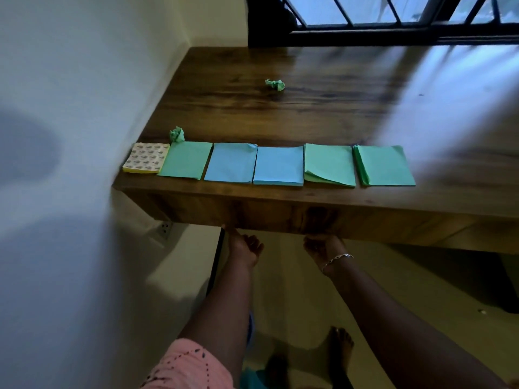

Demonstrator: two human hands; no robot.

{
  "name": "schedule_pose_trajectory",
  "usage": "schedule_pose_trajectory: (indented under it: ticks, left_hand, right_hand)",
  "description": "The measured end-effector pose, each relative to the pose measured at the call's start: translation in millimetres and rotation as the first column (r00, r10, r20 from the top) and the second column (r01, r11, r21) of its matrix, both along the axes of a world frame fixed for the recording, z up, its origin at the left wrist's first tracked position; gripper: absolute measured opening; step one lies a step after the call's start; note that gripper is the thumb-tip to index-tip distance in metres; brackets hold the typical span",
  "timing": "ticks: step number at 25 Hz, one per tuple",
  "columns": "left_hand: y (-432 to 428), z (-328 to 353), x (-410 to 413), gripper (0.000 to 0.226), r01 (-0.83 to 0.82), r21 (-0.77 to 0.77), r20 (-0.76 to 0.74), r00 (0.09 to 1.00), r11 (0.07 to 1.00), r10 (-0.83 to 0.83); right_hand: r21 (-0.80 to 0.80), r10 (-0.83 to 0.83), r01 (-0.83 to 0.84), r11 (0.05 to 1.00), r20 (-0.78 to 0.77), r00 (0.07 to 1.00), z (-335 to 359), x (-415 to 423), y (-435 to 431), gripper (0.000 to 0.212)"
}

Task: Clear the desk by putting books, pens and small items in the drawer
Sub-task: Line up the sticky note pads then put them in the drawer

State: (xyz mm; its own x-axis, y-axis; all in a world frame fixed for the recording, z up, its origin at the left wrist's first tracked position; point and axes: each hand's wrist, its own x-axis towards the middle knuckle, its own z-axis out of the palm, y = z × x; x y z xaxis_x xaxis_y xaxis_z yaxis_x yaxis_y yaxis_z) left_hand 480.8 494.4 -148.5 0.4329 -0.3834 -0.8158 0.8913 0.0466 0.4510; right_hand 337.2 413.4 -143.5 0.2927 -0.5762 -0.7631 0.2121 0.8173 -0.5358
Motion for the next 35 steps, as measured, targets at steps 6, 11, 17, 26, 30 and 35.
schedule_pose_trajectory:
  ticks: [6,11,17,26,30,35]
  left_hand:
    - [-13,-12,-3,0.075,0.008,-0.132,-0.055,0.998,0.991,-0.016]
    - [-19,-23,-1,0.073,-0.009,-0.168,-0.059,0.998,0.986,-0.001]
    - [-16,-21,-9,0.072,-0.063,-0.19,-0.08,0.996,0.98,0.049]
    - [30,-36,-30,0.088,-0.107,-0.153,-0.142,0.986,0.983,0.085]
    - [57,-52,-44,0.084,-0.134,-0.142,-0.121,0.986,0.981,0.117]
    - [95,-47,-69,0.082,-0.166,-0.147,-0.121,0.981,0.975,0.149]
  right_hand:
    - [0.051,-0.063,0.06,0.997,0.045,0.997,-10,9,-1,0.029]
    - [0.061,-0.093,0.09,0.994,0.052,0.994,-19,8,-1,0.028]
    - [0.058,-0.123,0.12,0.991,0.044,0.991,-26,8,4,0.028]
    - [0.107,-0.266,0.264,0.959,0.0,0.964,-26,-13,49,0.031]
    - [0.132,-0.265,0.261,0.956,0.008,0.964,-21,-32,76,0.033]
    - [0.143,-0.295,0.298,0.944,-0.04,0.955,-36,-50,103,0.041]
